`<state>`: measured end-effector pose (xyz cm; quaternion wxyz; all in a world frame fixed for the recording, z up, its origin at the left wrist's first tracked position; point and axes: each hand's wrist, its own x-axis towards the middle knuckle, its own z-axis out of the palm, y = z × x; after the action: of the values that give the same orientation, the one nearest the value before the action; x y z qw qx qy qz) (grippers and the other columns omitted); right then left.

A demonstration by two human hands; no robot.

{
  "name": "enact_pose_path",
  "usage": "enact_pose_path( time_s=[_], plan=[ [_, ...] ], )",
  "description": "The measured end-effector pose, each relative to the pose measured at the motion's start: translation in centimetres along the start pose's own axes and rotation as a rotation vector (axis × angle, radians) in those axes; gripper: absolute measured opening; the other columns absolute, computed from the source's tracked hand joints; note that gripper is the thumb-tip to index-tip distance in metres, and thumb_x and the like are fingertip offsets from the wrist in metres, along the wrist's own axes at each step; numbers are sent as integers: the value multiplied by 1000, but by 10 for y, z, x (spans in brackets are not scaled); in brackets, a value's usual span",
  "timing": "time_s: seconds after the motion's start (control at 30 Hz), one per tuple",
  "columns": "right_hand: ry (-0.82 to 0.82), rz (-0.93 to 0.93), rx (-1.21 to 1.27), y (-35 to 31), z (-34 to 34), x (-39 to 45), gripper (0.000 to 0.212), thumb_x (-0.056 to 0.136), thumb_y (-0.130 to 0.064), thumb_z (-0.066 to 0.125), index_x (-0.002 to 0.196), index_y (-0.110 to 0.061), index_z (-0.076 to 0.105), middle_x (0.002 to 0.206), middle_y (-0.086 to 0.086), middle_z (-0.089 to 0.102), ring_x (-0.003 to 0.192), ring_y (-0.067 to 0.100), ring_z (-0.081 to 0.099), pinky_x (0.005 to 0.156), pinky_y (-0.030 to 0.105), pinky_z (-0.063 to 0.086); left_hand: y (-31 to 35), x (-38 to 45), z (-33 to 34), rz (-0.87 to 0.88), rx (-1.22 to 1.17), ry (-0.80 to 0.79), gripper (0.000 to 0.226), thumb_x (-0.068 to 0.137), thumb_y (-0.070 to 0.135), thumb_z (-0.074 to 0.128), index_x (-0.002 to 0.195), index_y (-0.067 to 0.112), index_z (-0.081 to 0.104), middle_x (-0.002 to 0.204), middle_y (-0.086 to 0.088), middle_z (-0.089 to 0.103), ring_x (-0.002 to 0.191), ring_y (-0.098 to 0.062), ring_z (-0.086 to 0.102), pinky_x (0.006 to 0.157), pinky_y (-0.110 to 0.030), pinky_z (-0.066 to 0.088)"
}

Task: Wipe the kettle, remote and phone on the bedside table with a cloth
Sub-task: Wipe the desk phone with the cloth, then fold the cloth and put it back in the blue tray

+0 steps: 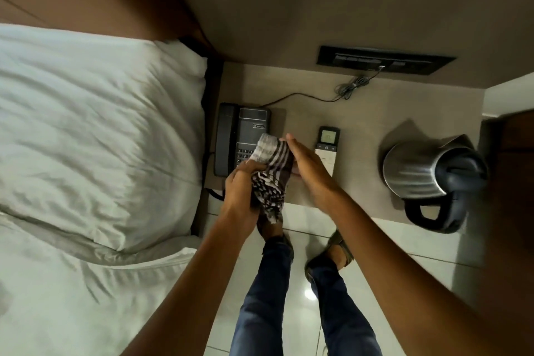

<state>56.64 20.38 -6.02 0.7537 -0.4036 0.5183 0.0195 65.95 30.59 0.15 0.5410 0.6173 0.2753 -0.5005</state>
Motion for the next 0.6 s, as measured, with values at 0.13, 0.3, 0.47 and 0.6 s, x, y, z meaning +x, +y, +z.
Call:
enact_pose_path(
  time_s=[0.13,0.3,0.47,0.6],
  plan=[
    [-102,7,297,4,-21,-51,72,83,-83,62,138,-36,68,129,-4,78,120,17,75,104,45,58,-2,-27,33,-42,21,-240,42,96,17,62,136,6,68,134,-21,73,118,-36,72,105,-47,55],
    [165,-201,388,-15,-64,-112,34,96,-53,70,122,-32,77,113,-2,83,106,16,80,90,35,65,-19,-61,78,347,480,-325,43,86,30,82,125,16,72,120,-10,80,113,-32,77,88,-40,64],
    [388,-336,526,-31,-133,-159,23,100,-35,72,117,-20,79,106,5,84,103,25,81,95,44,65,-43,-101,157,647,845,-421,33,85,42,85,115,29,77,110,1,83,99,-19,82,81,-34,66],
    [503,-382,703,-31,-214,-204,29,99,-30,74,120,-10,77,109,11,83,104,31,80,93,43,66,-88,-135,234,753,1040,-492,27,86,42,84,110,32,77,103,4,84,93,-16,82,82,-48,68]
  ],
)
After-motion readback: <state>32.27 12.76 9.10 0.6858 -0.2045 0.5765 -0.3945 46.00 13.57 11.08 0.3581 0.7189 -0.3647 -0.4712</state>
